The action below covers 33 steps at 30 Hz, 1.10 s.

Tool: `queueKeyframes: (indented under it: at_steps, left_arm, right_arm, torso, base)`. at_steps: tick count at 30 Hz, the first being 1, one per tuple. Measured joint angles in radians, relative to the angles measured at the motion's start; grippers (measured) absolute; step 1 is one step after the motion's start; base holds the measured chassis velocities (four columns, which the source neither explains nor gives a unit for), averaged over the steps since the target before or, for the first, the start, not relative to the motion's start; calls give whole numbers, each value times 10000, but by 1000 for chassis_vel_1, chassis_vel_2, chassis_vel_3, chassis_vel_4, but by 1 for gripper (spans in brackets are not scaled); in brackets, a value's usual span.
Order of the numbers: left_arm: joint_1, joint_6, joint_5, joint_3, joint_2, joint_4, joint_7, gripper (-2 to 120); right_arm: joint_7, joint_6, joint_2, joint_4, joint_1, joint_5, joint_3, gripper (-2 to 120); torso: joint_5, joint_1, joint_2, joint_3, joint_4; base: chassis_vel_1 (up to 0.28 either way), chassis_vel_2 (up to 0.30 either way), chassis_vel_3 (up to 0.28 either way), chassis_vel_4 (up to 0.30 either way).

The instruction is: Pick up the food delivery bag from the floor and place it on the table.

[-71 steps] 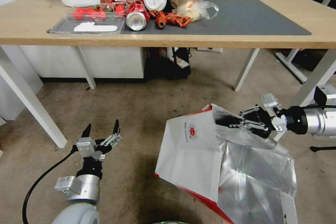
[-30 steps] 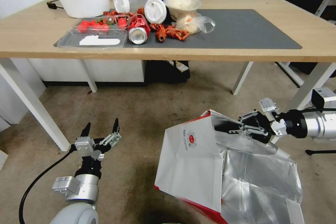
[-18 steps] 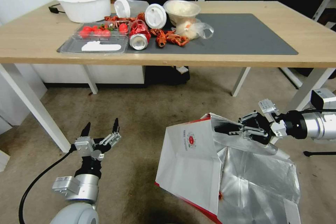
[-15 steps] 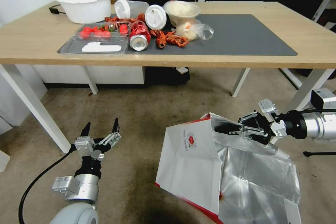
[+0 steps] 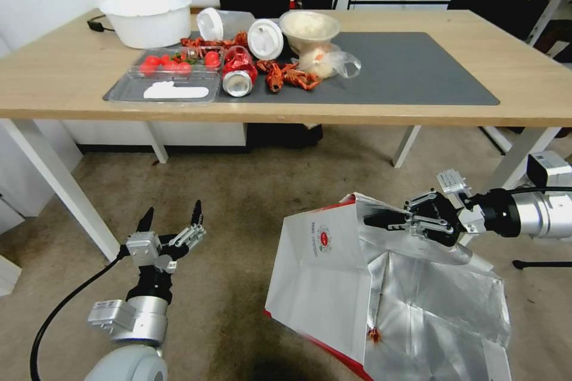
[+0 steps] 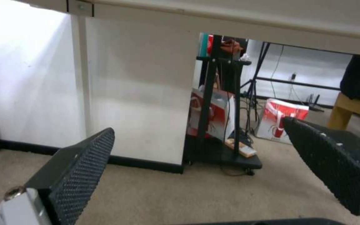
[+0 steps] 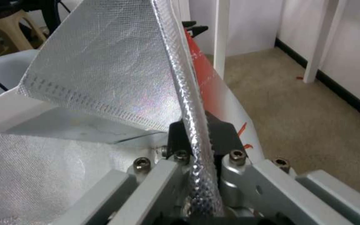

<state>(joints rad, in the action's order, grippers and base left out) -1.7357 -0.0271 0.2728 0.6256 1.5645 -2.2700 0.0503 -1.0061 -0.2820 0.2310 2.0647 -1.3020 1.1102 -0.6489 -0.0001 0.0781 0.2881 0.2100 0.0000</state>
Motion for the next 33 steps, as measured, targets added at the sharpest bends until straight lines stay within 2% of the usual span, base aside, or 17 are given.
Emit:
queueKeyframes:
  at_steps: [21,33]
  left_arm:
    - [-30,1,0,12,12,-65,6,100]
    - [-28,2,0,13,10,-66,6,100]
  right_arm:
    - [-74,-6,-28,60,-22,-22,-56,0]
    - [-69,15,-22,67,-37,-50,-56,0]
  torso:
    - [0,280,896,616,0]
    - [0,362,1139,775,0]
  base:
    - [0,0,0,0]
    - [0,0,0,0]
